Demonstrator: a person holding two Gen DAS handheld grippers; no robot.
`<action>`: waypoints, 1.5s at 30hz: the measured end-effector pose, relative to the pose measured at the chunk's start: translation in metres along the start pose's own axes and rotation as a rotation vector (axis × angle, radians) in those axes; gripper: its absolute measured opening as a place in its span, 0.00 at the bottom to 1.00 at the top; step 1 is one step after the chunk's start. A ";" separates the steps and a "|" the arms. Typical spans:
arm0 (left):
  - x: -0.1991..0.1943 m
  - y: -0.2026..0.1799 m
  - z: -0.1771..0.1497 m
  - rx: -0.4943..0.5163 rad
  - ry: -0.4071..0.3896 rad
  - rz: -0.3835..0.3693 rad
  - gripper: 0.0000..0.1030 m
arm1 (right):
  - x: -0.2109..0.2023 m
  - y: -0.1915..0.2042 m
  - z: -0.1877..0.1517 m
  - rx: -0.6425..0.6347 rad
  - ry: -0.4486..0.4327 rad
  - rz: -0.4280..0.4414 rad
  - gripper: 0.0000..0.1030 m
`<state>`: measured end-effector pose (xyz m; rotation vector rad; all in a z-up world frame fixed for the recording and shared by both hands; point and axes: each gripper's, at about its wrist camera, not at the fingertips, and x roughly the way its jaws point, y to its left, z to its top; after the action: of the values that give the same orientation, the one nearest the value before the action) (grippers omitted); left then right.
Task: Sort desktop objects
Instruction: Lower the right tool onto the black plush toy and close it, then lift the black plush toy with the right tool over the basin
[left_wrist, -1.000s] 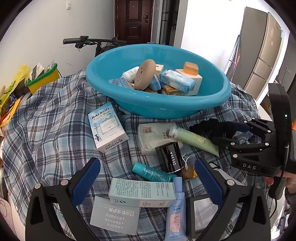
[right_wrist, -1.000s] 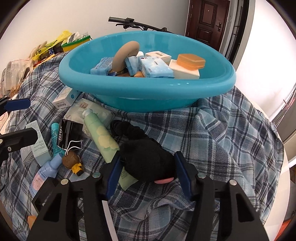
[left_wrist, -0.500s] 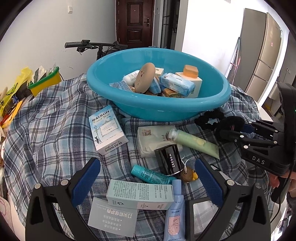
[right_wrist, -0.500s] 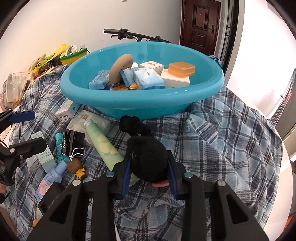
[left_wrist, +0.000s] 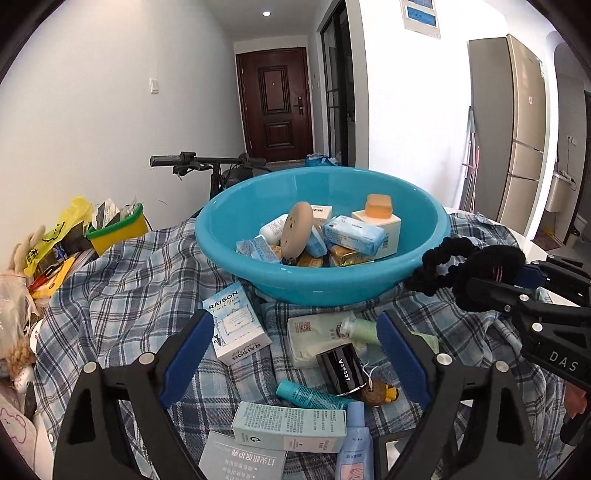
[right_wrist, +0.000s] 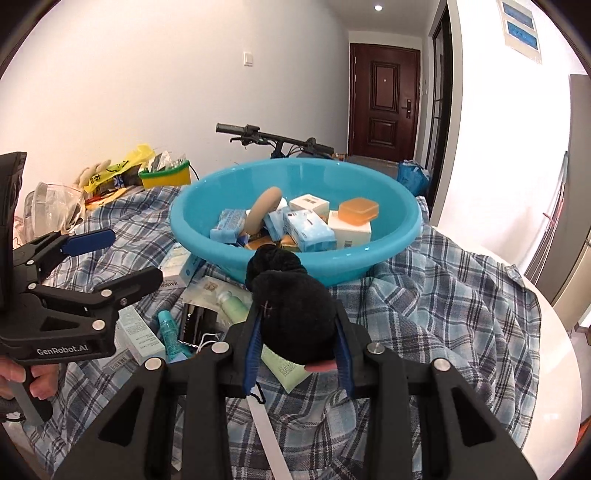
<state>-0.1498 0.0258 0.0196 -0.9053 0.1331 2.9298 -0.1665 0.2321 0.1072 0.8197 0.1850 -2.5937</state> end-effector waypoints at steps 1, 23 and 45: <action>-0.003 0.000 0.001 -0.009 -0.014 -0.008 0.89 | -0.006 0.003 0.001 -0.006 -0.027 -0.002 0.32; -0.024 0.011 0.084 -0.045 -0.425 -0.018 0.85 | -0.012 0.009 0.081 0.006 -0.296 -0.048 0.32; 0.115 0.059 0.162 -0.187 -0.227 0.014 0.85 | 0.082 -0.026 0.143 0.100 -0.232 -0.081 0.32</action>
<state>-0.3409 -0.0107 0.0909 -0.5848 -0.1499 3.0696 -0.3132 0.1919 0.1772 0.5468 0.0217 -2.7667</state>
